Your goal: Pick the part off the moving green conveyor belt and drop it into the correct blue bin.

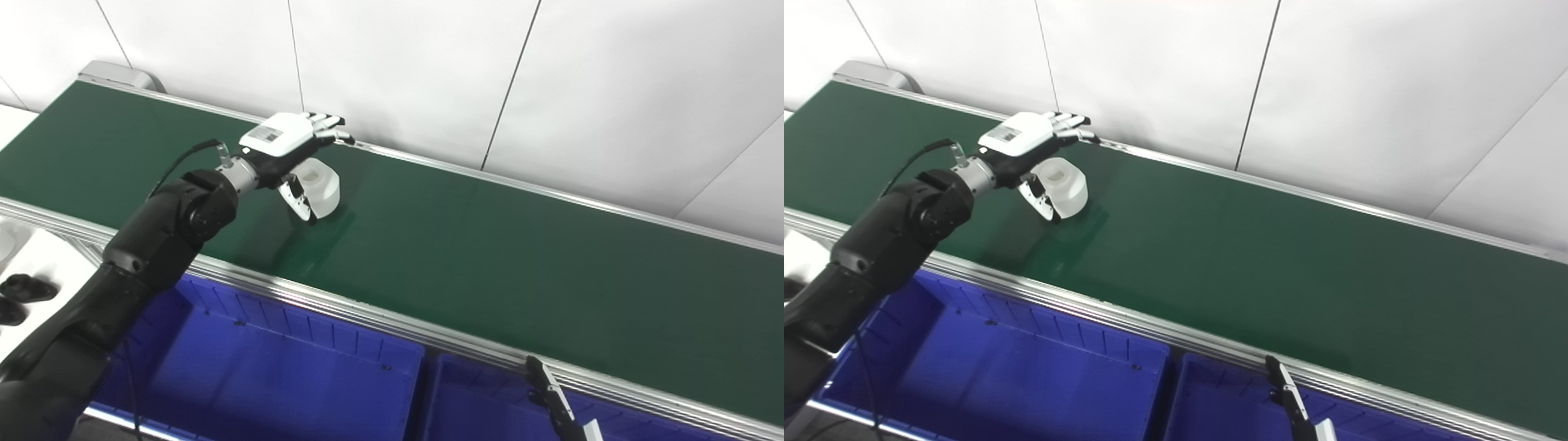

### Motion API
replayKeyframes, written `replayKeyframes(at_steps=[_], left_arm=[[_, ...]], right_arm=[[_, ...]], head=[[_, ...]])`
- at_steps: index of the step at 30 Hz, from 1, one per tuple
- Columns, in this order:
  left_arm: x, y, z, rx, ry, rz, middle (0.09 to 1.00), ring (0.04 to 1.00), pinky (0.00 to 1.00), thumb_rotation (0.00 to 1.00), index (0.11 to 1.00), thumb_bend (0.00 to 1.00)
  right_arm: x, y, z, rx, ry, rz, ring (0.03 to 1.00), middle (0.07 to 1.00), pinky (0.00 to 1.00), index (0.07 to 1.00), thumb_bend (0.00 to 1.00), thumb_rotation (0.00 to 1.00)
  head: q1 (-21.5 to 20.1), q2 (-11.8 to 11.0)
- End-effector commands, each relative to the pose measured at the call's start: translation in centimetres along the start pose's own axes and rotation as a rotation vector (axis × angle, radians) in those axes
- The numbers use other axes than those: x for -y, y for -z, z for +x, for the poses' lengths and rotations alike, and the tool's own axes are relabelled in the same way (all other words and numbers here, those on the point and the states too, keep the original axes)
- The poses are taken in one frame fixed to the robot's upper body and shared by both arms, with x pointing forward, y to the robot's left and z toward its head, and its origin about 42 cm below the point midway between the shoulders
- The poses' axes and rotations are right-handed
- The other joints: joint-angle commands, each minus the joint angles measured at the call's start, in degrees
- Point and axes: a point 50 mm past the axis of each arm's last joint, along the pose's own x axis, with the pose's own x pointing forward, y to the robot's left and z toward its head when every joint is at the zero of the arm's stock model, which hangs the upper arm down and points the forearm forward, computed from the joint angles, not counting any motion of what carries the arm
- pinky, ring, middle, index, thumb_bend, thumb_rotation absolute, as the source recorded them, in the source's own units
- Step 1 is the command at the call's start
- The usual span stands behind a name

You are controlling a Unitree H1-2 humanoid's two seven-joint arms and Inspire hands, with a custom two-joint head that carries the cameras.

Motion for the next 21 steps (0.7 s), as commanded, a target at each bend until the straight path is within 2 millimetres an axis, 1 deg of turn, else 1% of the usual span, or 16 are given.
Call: replayKeyframes(at_steps=[1, 4, 6, 7, 10, 11, 13, 14, 15, 16, 17, 18, 19, 20, 21], left_arm=[[-3.2, 0.8, 1.0, 0.003, -0.091, 0.076, 0.998, 1.0, 1.0, 0.11, 0.863, 1.0], [-2.3, 0.5, 1.5, 0.009, -0.069, 0.087, 0.994, 1.0, 0.97, 0.09, 0.861, 0.99], [-1.7, 0.2, 1.9, 0.017, -0.043, 0.079, 0.995, 0.996, 0.97, 0.04, 0.863, 0.98], [-1.3, 0.1, 2.1, 0.022, -0.035, 0.072, 0.99, 0.989, 0.96, 0.02, 0.861, 0.97], [-0.2, -0.4, 2.8, 0.035, -0.037, 0.026, 0.974, 0.975, 0.95, 0.0, 0.853, 0.94], [0.1, -0.6, 3.0, 0.044, -0.045, 0.001, 0.963, 0.963, 0.94, 0.0, 0.845, 0.92], [0.8, -1.1, 3.4, 0.073, -0.056, -0.057, 0.928, 0.916, 0.88, 0.0, 0.829, 0.84], [0.9, -1.3, 3.5, 0.086, -0.059, -0.076, 0.894, 0.874, 0.82, 0.0, 0.815, 0.78], [1.2, -1.4, 3.8, 0.103, -0.067, -0.1, 0.883, 0.86, 0.8, 0.0, 0.811, 0.76], [1.4, -1.5, 3.9, 0.114, -0.072, -0.115, 0.809, 0.774, 0.68, 0.0, 0.779, 0.69], [1.7, -1.8, 4.3, 0.13, -0.085, -0.146, 0.802, 0.765, 0.67, 0.0, 0.776, 0.68], [2.0, -2.0, 4.6, 0.145, -0.093, -0.173, 0.671, 0.599, 0.56, 0.0, 0.704, 0.59], [2.3, -2.2, 4.8, 0.15, -0.09, -0.197, 0.573, 0.482, 0.47, 0.0, 0.605, 0.53], [2.5, -2.4, 5.0, 0.154, -0.09, -0.216, 0.54, 0.448, 0.45, 0.0, 0.563, 0.52], [2.7, -2.5, 5.0, 0.16, -0.092, -0.23, 0.522, 0.434, 0.44, 0.0, 0.535, 0.51]], right_arm=[[0.3, -0.9, 0.2, 0.078, 0.021, 0.012, 0.898, 0.925, 0.84, 0.94, 0.92, 0.34], [0.3, -0.8, 0.2, 0.078, 0.017, 0.017, 0.9, 0.928, 0.84, 0.941, 0.92, 0.33], [0.3, -0.8, 0.2, 0.076, 0.015, 0.014, 0.899, 0.93, 0.83, 0.943, 0.93, 0.35], [0.3, -0.7, 0.2, 0.075, 0.015, 0.012, 0.9, 0.93, 0.83, 0.943, 0.93, 0.35], [0.4, -0.8, 0.2, 0.077, 0.013, 0.019, 0.904, 0.933, 0.84, 0.944, 0.92, 0.34], [0.4, -0.7, 0.2, 0.077, 0.014, 0.018, 0.903, 0.932, 0.84, 0.943, 0.92, 0.34], [0.4, -0.7, 0.2, 0.077, 0.016, 0.026, 0.904, 0.931, 0.84, 0.941, 0.92, 0.34], [0.4, -0.7, 0.2, 0.078, 0.017, 0.031, 0.905, 0.932, 0.84, 0.939, 0.92, 0.33], [0.4, -0.7, 0.2, 0.077, 0.02, 0.036, 0.905, 0.932, 0.84, 0.939, 0.92, 0.33], [0.4, -0.7, 0.2, 0.076, 0.022, 0.038, 0.903, 0.93, 0.84, 0.938, 0.92, 0.33], [0.4, -0.7, 0.2, 0.076, 0.022, 0.037, 0.903, 0.93, 0.84, 0.938, 0.93, 0.33], [0.5, -0.7, 0.2, 0.076, 0.022, 0.037, 0.902, 0.932, 0.84, 0.94, 0.92, 0.33], [0.5, -0.7, 0.1, 0.076, 0.021, 0.032, 0.903, 0.933, 0.84, 0.941, 0.92, 0.34], [0.5, -0.7, 0.1, 0.077, 0.02, 0.028, 0.903, 0.934, 0.84, 0.943, 0.92, 0.34], [0.5, -0.8, 0.1, 0.078, 0.019, 0.023, 0.902, 0.934, 0.84, 0.943, 0.92, 0.35]], head=[[-0.01, 0.05], [0.07, -0.13], [0.05, -0.11], [-0.07, -0.06], [-0.07, -0.06], [-0.07, -0.06], [-0.33, 0.27], [-0.33, 0.27], [-0.28, 0.29], [-0.28, 0.29], [-0.27, 0.37], [-0.24, 0.48], [-0.24, 0.48], [-0.24, 0.48], [-0.23, 0.64]])
